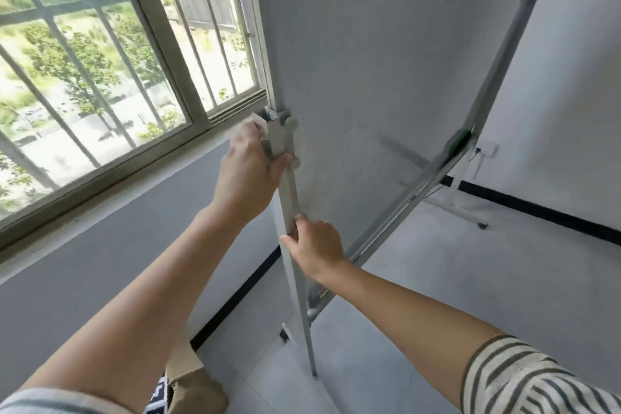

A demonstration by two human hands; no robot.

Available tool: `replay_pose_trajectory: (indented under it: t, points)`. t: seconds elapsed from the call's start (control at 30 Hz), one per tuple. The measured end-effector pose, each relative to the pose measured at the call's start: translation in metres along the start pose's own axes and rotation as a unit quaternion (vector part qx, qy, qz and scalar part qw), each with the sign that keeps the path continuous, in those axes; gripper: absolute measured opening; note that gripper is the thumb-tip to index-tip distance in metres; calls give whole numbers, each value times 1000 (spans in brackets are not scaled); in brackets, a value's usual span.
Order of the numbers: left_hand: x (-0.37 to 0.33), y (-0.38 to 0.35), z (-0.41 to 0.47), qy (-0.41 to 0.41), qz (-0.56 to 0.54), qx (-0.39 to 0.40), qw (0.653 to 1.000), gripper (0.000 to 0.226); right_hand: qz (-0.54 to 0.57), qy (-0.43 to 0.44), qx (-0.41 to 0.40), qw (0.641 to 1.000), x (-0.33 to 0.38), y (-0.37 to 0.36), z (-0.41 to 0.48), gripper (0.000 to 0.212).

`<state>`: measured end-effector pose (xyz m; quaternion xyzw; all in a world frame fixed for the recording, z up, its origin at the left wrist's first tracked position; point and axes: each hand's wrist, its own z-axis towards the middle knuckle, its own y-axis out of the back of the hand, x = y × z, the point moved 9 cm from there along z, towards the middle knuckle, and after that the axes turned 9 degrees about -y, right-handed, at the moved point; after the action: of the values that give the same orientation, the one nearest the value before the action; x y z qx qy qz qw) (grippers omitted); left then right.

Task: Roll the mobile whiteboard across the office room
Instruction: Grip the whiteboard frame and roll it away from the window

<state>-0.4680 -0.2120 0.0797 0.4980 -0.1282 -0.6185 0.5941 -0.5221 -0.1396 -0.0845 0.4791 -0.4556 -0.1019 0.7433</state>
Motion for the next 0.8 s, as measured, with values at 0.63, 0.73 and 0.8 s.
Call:
replay_pose_trajectory:
  t: [0.63,0.73,0.8]
  points:
    - [62,-142,-108,157,-135,191,960,37,70,-231,44,969,-180,24,-72,27]
    - [42,-203,-143,156,-140,301,931,24,85,-267,70,957,-239,40,-105,27]
    - [15,-237,-151,149,-155,330,919,20,93,-288,80,950,-280,58,-123,25]
